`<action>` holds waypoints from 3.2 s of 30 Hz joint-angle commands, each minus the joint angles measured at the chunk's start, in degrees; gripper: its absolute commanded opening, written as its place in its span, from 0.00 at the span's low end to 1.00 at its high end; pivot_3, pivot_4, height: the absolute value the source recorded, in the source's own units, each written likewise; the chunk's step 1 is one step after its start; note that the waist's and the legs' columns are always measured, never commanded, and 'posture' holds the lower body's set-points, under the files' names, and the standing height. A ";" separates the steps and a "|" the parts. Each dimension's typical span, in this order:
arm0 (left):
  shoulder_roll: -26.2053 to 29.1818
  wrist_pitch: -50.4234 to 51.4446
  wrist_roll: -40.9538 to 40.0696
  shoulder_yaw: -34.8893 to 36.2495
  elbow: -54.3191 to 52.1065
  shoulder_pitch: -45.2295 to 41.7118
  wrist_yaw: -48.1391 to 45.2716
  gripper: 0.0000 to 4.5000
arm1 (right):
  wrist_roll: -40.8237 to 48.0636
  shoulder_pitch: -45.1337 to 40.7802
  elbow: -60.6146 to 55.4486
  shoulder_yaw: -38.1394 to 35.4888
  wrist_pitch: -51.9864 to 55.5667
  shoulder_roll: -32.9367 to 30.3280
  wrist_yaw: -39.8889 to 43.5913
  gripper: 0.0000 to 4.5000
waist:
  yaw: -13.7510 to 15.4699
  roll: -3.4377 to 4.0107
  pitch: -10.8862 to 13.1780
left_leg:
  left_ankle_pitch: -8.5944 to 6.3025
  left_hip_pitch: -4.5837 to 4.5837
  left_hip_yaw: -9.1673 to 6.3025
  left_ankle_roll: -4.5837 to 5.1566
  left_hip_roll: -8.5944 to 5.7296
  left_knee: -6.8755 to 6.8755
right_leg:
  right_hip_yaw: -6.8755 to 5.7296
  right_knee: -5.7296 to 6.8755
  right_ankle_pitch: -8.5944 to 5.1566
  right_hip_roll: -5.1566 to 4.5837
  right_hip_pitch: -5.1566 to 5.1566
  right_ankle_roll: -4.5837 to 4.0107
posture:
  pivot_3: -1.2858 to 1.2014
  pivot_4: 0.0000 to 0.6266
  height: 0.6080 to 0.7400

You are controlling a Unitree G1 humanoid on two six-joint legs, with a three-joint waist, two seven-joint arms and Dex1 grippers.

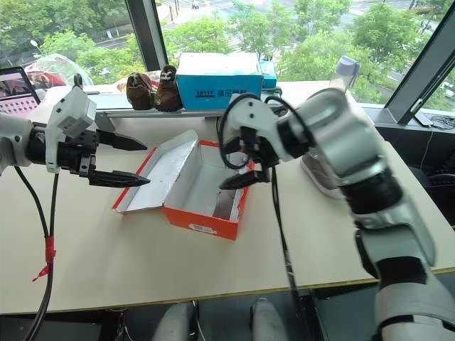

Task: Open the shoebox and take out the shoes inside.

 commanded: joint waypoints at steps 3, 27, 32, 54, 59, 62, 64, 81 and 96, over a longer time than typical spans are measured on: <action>1.61 1.56 -1.47 3.56 -3.14 1.29 1.44 1.00 | -7.05 -5.25 14.30 1.65 -10.51 0.42 -0.92 0.98 | 0.94 0.00 0.01 | -0.01 -0.08 0.00 -0.01 -0.01 -0.04 | 0.00 -0.05 0.13 -0.01 -0.02 -0.23 | 0.52 0.24 1.00; 3.32 4.30 -5.25 8.64 -8.31 7.46 5.89 1.00 | -14.92 -4.05 10.71 13.68 -48.07 -3.43 23.56 0.98 | 1.07 0.02 0.03 | -0.03 0.00 0.02 -0.03 0.04 -0.08 | 0.00 -0.02 -0.08 0.07 -0.04 0.09 | 0.52 0.24 1.00; 3.91 5.30 -6.55 10.54 -10.01 9.65 7.10 1.00 | -18.24 -6.75 16.82 15.56 -56.65 -3.71 23.56 0.98 | 1.22 0.02 0.03 | -0.03 0.01 0.02 -0.03 0.04 -0.06 | 0.00 -0.03 -0.09 0.06 0.00 0.10 | 0.52 0.24 1.00; 4.48 6.18 -8.88 11.89 -11.66 11.27 9.90 1.00 | -6.47 -7.58 -4.34 33.32 -59.13 -15.32 23.56 0.98 | 1.32 0.03 0.03 | -0.03 0.09 0.05 -0.05 0.08 -0.11 | 0.00 -0.01 -0.11 0.08 -0.02 -0.04 | 0.52 0.24 1.00; 5.19 6.27 -9.19 12.12 -11.48 11.18 9.97 1.00 | -8.87 -5.14 -5.25 32.06 -59.45 -13.41 23.56 0.98 | 1.34 -0.01 0.00 | -0.03 0.10 0.05 -0.05 0.09 -0.08 | 0.00 -0.01 -0.07 0.09 0.00 -0.09 | 0.52 0.24 1.00; 5.47 6.53 -9.66 12.26 -11.74 11.31 10.32 1.00 | -8.65 -4.43 -6.68 31.74 -59.04 -13.00 23.56 0.98 | 1.35 -0.06 -0.02 | -0.03 0.14 0.05 -0.06 0.09 -0.08 | 0.00 -0.01 -0.08 0.09 0.05 -0.08 | 0.52 0.24 1.00; 5.63 6.66 -9.89 12.38 -11.88 11.41 10.46 1.00 | -8.58 -4.26 -7.18 31.67 -58.84 -12.77 23.56 0.98 | 1.34 -0.07 -0.04 | -0.03 0.17 0.06 -0.06 0.09 -0.08 | -0.01 -0.01 -0.10 0.09 0.06 -0.05 | 0.52 0.24 1.00; 6.16 7.53 -10.80 13.01 -12.60 11.61 11.56 1.00 | -12.28 -3.51 -1.67 33.18 -61.17 -10.19 23.56 0.54 | 1.19 -0.25 -0.15 | -0.03 0.36 0.06 -0.06 0.13 -0.09 | 0.00 0.00 -0.12 0.11 0.21 -0.03 | 0.52 0.24 1.00; 4.17 6.62 -10.09 10.29 -11.66 9.41 11.65 1.00 | -10.10 -12.72 9.78 8.76 -47.94 9.39 8.92 0.54 | 1.46 -0.36 -0.22 | -0.01 0.21 0.15 -0.10 0.31 -0.34 | 0.00 0.04 0.06 0.27 -0.06 -0.58 | 0.52 0.24 1.00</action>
